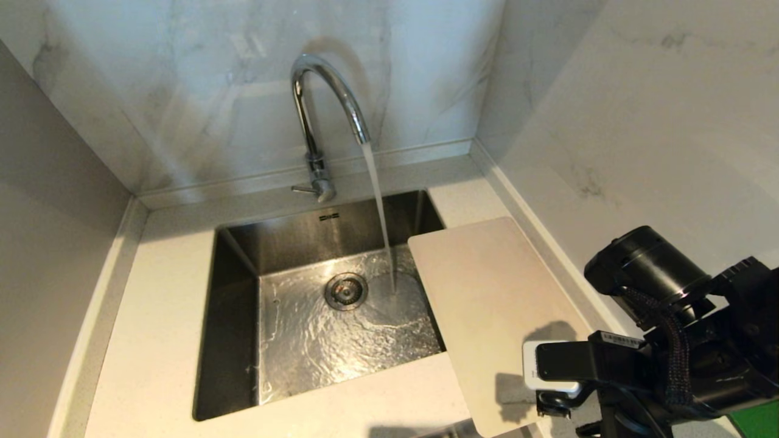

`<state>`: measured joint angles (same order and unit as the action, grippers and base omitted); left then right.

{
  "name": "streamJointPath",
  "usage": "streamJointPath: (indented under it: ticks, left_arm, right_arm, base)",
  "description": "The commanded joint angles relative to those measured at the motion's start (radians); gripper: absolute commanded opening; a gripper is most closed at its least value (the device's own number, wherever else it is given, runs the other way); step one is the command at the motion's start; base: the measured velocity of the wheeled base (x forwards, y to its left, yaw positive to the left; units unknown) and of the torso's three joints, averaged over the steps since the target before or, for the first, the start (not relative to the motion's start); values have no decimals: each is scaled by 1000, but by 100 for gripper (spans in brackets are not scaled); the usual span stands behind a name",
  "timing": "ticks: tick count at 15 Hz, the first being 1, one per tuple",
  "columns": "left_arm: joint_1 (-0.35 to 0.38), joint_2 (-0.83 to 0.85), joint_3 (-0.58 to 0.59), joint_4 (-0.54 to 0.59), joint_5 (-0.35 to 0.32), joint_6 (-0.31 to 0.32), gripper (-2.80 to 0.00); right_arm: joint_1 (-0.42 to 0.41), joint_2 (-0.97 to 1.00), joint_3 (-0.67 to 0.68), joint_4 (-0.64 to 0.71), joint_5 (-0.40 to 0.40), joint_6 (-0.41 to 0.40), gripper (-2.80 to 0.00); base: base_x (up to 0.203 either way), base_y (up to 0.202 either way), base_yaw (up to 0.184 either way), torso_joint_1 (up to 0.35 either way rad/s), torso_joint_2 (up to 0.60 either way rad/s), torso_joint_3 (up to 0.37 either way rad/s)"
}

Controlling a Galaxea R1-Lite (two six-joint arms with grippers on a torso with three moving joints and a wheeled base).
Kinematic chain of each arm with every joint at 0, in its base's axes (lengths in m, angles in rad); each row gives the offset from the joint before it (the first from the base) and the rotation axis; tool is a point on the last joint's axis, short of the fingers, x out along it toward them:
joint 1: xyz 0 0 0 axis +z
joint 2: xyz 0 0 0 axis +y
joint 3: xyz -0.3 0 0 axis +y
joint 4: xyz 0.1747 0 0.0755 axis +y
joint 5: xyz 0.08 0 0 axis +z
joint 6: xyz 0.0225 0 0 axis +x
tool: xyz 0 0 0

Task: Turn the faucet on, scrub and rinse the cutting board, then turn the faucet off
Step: Pick up the cutting board

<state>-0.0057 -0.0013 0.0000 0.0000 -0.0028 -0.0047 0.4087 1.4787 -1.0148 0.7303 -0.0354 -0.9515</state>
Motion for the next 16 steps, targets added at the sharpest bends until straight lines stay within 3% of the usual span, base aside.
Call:
streamJointPath:
  ticks: [1, 5, 8, 16]
  left_arm:
    - [0, 0, 2, 0, 0, 2, -280]
    - [1, 0, 2, 0, 0, 0, -280]
    - [1, 0, 2, 0, 0, 0, -280]
    - [0, 0, 2, 0, 0, 0, -280]
  right_arm:
    - [0, -3, 19, 3, 14, -20, 0]
    - [-5, 29, 13, -12, 15, -141, 0]
    - [-7, 52, 42, -104, 17, -235, 0]
    - [-6, 112, 105, -123, 14, -258, 0]
  base:
    - [0, 0, 0, 0, 0, 0]
    - [0, 0, 0, 0, 0, 0]
    - [0, 0, 0, 0, 0, 0]
    - [0, 0, 0, 0, 0, 0]
